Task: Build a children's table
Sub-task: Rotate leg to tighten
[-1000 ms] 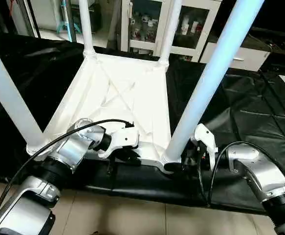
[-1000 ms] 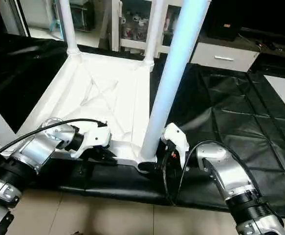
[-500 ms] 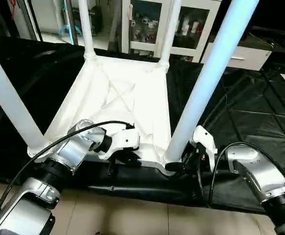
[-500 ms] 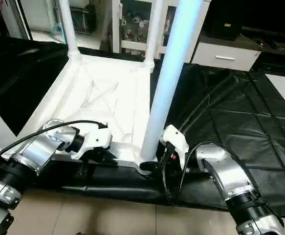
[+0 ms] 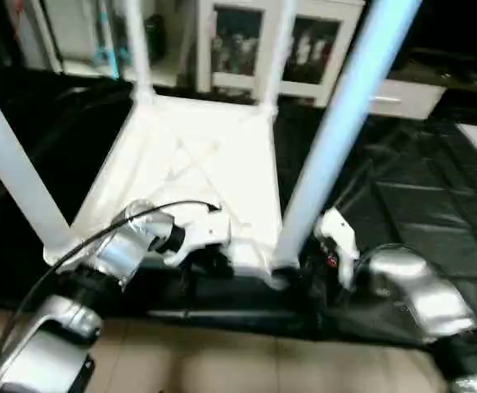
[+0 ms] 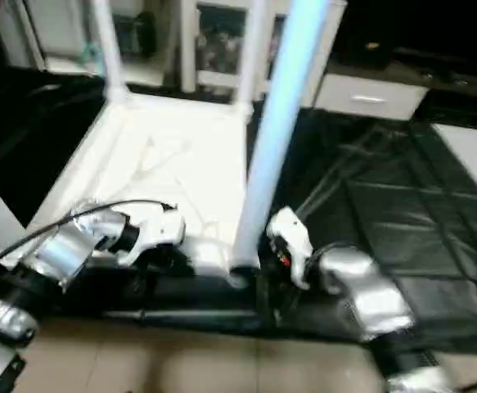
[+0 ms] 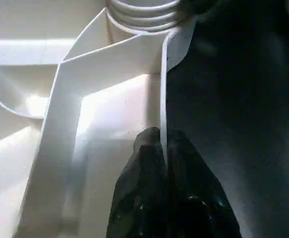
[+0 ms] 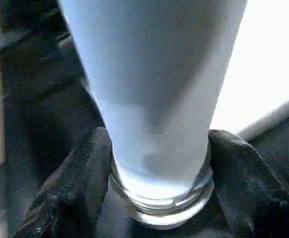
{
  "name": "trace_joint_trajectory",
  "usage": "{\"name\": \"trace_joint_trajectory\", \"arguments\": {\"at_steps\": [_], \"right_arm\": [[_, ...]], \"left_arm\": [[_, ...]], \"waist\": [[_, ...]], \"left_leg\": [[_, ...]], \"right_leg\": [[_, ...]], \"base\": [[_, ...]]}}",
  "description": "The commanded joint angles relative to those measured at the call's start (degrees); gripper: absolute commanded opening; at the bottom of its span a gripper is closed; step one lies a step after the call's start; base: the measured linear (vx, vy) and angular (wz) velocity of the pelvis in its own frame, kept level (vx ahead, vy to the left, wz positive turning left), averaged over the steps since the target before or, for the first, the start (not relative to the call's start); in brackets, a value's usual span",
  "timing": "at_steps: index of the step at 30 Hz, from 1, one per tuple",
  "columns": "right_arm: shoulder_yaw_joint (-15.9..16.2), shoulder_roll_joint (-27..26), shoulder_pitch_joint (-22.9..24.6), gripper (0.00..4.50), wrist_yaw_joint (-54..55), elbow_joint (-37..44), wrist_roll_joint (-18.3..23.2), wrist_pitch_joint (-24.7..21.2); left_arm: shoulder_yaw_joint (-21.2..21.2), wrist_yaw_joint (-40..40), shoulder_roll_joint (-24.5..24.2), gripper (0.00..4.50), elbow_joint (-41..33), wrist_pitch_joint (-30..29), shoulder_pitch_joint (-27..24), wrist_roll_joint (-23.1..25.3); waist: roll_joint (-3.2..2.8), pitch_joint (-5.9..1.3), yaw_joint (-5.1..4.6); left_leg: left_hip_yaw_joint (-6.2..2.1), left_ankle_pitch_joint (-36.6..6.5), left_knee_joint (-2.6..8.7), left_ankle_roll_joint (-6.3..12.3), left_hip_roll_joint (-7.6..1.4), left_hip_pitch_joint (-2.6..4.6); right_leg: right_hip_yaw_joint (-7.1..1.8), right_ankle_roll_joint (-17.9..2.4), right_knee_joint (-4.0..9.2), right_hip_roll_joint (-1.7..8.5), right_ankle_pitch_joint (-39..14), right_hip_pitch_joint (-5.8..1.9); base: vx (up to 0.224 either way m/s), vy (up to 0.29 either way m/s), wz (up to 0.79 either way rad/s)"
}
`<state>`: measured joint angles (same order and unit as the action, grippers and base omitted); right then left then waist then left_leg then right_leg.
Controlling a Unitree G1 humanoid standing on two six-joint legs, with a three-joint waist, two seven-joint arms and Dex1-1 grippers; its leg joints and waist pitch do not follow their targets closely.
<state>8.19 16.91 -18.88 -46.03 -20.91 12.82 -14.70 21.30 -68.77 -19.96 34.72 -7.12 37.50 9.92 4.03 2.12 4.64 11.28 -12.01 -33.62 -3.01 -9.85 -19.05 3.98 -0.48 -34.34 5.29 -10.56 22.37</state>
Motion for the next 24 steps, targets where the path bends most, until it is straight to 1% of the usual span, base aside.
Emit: {"name": "trace_joint_trajectory", "arguments": {"at_steps": [1, 2, 3, 4, 5, 6, 7, 8, 9, 10, 11, 12, 13, 14, 15, 16, 17, 18, 19, 20, 21, 22, 23, 24], "right_arm": [[-1.71, -2.91, -3.0, 2.67, 11.12, -3.05, -1.79, 0.33], [-2.36, -4.61, -3.69, 2.66, 15.07, -4.68, -2.73, 0.46], [-2.78, -6.02, -4.33, 2.66, 18.02, -6.06, -3.4, 0.54], [-3.31, -7.59, -5.2, 2.66, 21.37, -7.59, -4.01, 1.07], [-4.02, -9.08, -6.1, 2.66, 24.43, -9.1, -4.4, 1.56], [-4.6, -10.19, -6.93, 2.66, 26.63, -10.44, -4.5, 1.81], [-5.05, -11.38, -7.99, 2.66, 29.72, -12.29, -4.96, 2.25], [-5.46, -13.13, -10.03, 2.66, 36.15, -16.05, -6.99, 3.69], [-5.49, -13.3, -10.23, 2.66, 36.79, -16.42, -7.21, 3.84], [-5.69, -14.27, -11.46, 2.65, 42.17, -18.67, -8.8, 5.33], [-5.72, -15.61, -13.18, 2.65, 48.6, -21.78, -10.72, 7.53], [-5.72, -15.61, -13.18, 2.65, 48.6, -21.78, -10.72, 7.53], [-5.61, -16.02, -13.75, 2.65, 49.82, -22.75, -11.17, 8.21], [-6.04, -17.46, -15.12, 2.65, 51.13, -24.71, -11.04, 10.88], [-6.34, -17.92, -15.42, 2.65, 50.99, -25.03, -10.67, 11.8], [-7.14, -18.58, -15.68, 2.65, 49.9, -24.74, -9.66, 12.91], [-7.51, -18.81, -15.93, 2.65, 49.79, -25.06, -9.47, 13.42], [-7.79, -18.99, -16.13, 2.65, 49.7, -25.31, -9.32, 13.82], [-8.31, -18.57, -15.33, 2.65, 45.5, -22.84, -8.13, 17.3], [-8.14, -18.3, -15.15, 2.65, 45.0, -22.35, -8.22, 17.93], [-8.0, -17.42, -14.19, 2.97, 44.62, -20.3, -8.44, 18.97], [-8.17, -15.8, -12.34, 2.97, 43.67, -17.08, -7.89, 18.83], [-8.16, -15.73, -12.28, 3.19, 43.62, -16.99, -7.9, 18.83], [-7.97, -14.96, -11.61, 3.36, 43.03, -16.02, -7.94, 18.84]], "left_arm": [[3.41, 1.17, 5.02, 0.0, 1.42, -0.83, -1.5, -0.91], [2.62, 3.07, 6.26, 0.0, 2.44, -1.31, -0.98, -1.21], [1.86, 5.24, 7.46, 0.0, 3.6, -1.66, -0.37, -1.34], [1.05, 7.83, 8.84, 0.0, 5.09, -2.25, 0.48, -1.4], [0.11, 10.77, 10.21, 0.0, 6.71, -3.03, 1.36, -1.43], [-0.7, 13.28, 11.3, 0.0, 8.13, -3.75, 2.14, -1.45], [-1.52, 16.64, 12.48, 0.0, 9.81, -4.34, 3.06, -1.24], [-3.02, 22.39, 14.31, 0.0, 12.99, -4.76, 4.76, -0.39], [-3.17, 22.95, 14.48, 0.0, 13.3, -4.79, 4.93, -0.3], [-3.73, 27.19, 15.27, 0.0, 15.32, -3.56, 6.09, 0.5], [-4.44, 32.25, 16.26, 0.0, 17.83, -1.69, 7.6, 1.37], [-4.44, 32.25, 16.26, 0.0, 17.83, -1.69, 7.6, 1.37], [-4.47, 33.38, 16.47, 0.0, 18.38, -1.11, 7.98, 1.73], [-4.55, 35.44, 16.92, 0.0, 19.36, 0.14, 8.69, 2.44], [-4.55, 35.75, 17.0, 0.0, 19.47, 0.42, 8.79, 2.57], [-4.34, 35.92, 16.87, 0.0, 19.24, 1.06, 8.78, 2.99], [-4.33, 36.13, 16.91, 0.0, 19.59, 1.38, 8.94, 3.12], [-4.32, 36.3, 16.95, 0.0, 19.86, 1.62, 9.07, 3.22], [-3.64, 35.35, 16.28, 0.0, 19.59, 2.8, 8.58, 3.64], [-3.51, 35.11, 16.13, 0.0, 19.55, 3.08, 8.48, 3.66], [-3.23, 34.29, 15.53, 0.0, 18.91, 3.28, 7.95, 3.65], [-2.97, 31.92, 14.17, 0.0, 17.4, 3.9, 6.57, 3.35], [-2.97, 31.83, 14.12, 0.0, 17.34, 3.91, 6.52, 3.34], [-2.97, 30.78, 13.61, 0.0, 16.68, 4.06, 5.91, 3.24]], "waist": [[-0.4, -1.95, -0.29], [-0.58, -2.12, -0.82], [-0.74, -2.17, -0.96], [-1.38, -2.0, -1.32], [-0.86, -1.86, -1.59], [-0.81, -1.98, -1.65], [-0.89, -2.21, -1.56], [-1.03, -1.93, -1.9], [-1.02, -1.94, -1.87], [-0.95, -1.99, -1.76], [-0.97, -2.11, -1.67], [-0.84, -2.17, -1.76], [-0.87, -2.34, -1.52], [-0.95, -2.35, -1.33], [-0.97, -2.45, -1.31], [-1.29, -2.56, -1.03], [-1.17, -2.59, -0.95], [-1.18, -2.59, -0.83], [-0.54, -2.69, -0.69], [-0.64, -2.88, -0.39], [-0.66, -3.02, -0.21], [-0.74, -3.19, 0.27], [-0.74, -3.24, 0.54], [-0.64, -3.27, 0.62]], "left_leg": [[-3.34, -21.47, 5.6, -3.54, -3.76, -0.64], [-3.57, -22.03, 5.63, -3.98, -3.73, -0.55], [-3.66, -22.28, 5.74, -3.98, -3.75, -0.53], [-3.63, -23.66, 5.72, -3.92, -3.63, -0.18], [-3.5, -25.08, 5.57, -3.46, -3.49, 0.13], [-3.38, -24.86, 5.46, -3.16, -3.32, 0.26], [-3.32, -23.09, 5.35, -2.65, -3.31, 0.33], [-3.18, -22.34, 5.46, -2.5, -3.28, 0.04], [-3.1, -23.23, 5.33, -2.61, -3.11, 0.45], [-3.11, -22.85, 5.27, -2.46, -3.09, 0.45], [-3.05, -21.54, 5.31, -1.95, -3.05, 0.26], [-2.95, -20.62, 5.31, -1.69, -2.98, 0.11], [-2.79, -18.69, 5.28, -1.08, -2.98, 0.01], [-2.47, -16.93, 5.2, -0.16, -2.88, -0.05], [-2.39, -16.5, 5.12, 0.12, -2.9, 0.02], [-2.26, -15.42, 5.03, 0.7, -2.92, -0.1], [-2.15, -14.8, 4.99, 1.16, -2.95, -0.19], [-2.0, -13.82, 4.93, 1.89, -3.0, -0.13], [-1.71, -13.39, 4.7, 2.92, -2.9, -0.16], [-1.57, -11.33, 4.53, 3.84, -2.88, -0.27], [-1.53, -9.8, 4.43, 4.36, -2.85, -0.39], [-1.32, -4.91, 4.19, 6.17, -2.94, -0.7], [-1.28, -3.6, 4.1, 6.84, -3.07, -0.75], [-1.2, -2.58, 4.01, 7.45, -3.14, -0.81]], "right_leg": [[-2.36, -5.4, 5.61, 5.08, -32.57, -1.89], [-2.11, -5.03, 5.84, 4.98, -32.25, -1.83], [-2.11, -5.04, 5.88, 4.92, -31.33, -1.83], [-2.13, -5.49, 6.02, 4.72, -30.34, -1.4], [-1.97, -5.59, 6.46, 4.61, -30.9, -1.19], [-2.01, -5.73, 6.51, 4.63, -31.01, -1.11], [-2.18, -6.53, 6.42, 4.79, -29.27, -1.19], [-2.21, -7.17, 6.28, 4.5, -28.09, -0.97], [-2.12, -7.1, 6.5, 4.4, -28.99, -0.81], [-2.17, -6.98, 6.53, 4.54, -28.88, -0.79], [-2.39, -7.11, 6.39, 4.55, -27.21, -0.93], [-2.46, -7.29, 6.29, 4.47, -26.12, -0.87], [-2.62, -7.85, 5.95, 4.37, -22.97, -1.11], [-2.84, -8.58, 5.68, 4.34, -20.37, -1.01], [-2.87, -8.81, 5.62, 4.34, -19.65, -1.01], [-2.92, -9.26, 5.41, 4.36, -17.83, -1.22], [-2.94, -9.53, 5.33, 4.28, -16.5, -1.23], [-2.93, -10.32, 5.12, 4.1, -14.57, -1.13], [-2.95, -10.86, 4.98, 4.12, -13.86, -1.22], [-2.99, -11.29, 4.75, 4.28, -12.27, -1.42], [-2.96, -11.61, 4.48, 4.29, -10.71, -1.56], [-2.88, -12.41, 3.73, 4.1, -5.47, -1.87], [-2.87, -12.6, 3.47, 4.08, -3.78, -1.99], [-2.84, -12.94, 3.27, 4.03, -2.61, -1.91]], "base": [[-0.05, 0.016, -0.21], [-0.048, 0.022, -0.2], [-0.064, 0.032, -0.24], [0.0, 0.0, 0.0], [0.0, 0.0, 0.0], [0.0, 0.0, 0.0], [0.0, 0.0, 0.0], [0.0, 0.0, 0.0], [0.0, 0.0, 0.0], [0.0, 0.0, 0.0], [0.0, 0.0, 0.0], [0.0, 0.0, 0.0], [0.0, 0.0, 0.0], [0.0, 0.0, 0.0], [0.0, 0.0, 0.0], [0.0, 0.0, 0.0], [0.0, 0.0, 0.0], [0.0, 0.0, 0.0], [0.0, 0.0, 0.0], [0.0, 0.0, 0.0], [0.0, 0.0, 0.0], [0.0, 0.0, 0.0], [0.0, 0.0, 0.0], [0.0, 0.0, 0.0]]}}
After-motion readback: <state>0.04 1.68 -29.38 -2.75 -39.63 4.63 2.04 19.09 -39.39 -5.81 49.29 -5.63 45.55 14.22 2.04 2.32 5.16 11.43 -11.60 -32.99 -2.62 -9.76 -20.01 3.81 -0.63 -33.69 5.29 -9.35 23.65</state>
